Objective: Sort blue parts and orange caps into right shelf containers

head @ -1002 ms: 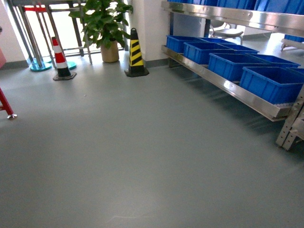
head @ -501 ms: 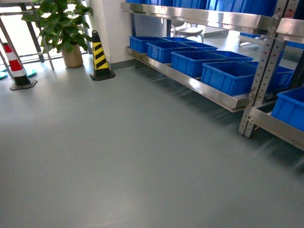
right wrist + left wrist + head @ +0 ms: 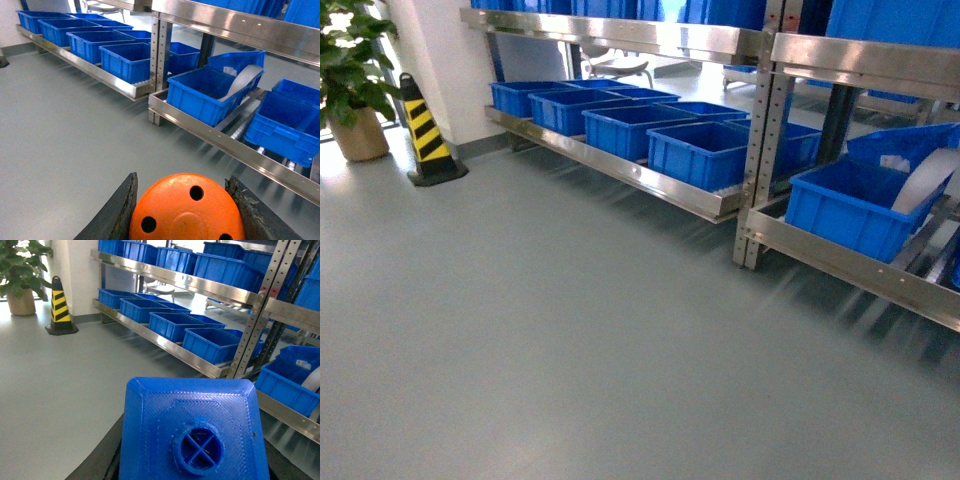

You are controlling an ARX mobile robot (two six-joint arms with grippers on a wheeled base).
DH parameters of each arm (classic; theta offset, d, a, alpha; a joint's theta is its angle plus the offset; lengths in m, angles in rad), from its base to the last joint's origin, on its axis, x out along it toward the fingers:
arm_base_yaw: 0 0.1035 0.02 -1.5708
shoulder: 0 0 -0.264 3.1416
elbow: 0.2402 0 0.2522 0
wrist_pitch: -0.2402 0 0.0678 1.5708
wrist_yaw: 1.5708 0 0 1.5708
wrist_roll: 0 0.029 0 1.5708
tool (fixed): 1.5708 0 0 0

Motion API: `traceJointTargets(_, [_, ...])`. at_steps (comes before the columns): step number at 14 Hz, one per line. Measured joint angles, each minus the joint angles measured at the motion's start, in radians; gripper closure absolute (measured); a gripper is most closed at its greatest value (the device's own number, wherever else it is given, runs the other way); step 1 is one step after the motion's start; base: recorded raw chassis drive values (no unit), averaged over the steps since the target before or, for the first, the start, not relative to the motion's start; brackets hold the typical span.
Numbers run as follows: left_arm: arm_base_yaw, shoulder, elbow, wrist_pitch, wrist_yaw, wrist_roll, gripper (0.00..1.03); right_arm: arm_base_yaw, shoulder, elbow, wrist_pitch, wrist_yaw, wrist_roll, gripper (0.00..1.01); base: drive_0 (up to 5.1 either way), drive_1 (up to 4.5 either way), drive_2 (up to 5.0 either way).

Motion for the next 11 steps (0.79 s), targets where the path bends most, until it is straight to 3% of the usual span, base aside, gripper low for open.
traceJointTargets(11, [0.0, 0.0, 0.0, 0.0, 0.0, 0.0, 0.59, 0.0, 0.0, 0.0, 0.0, 0.002, 0.0, 0.58, -1.6, -1.63, -1.6])
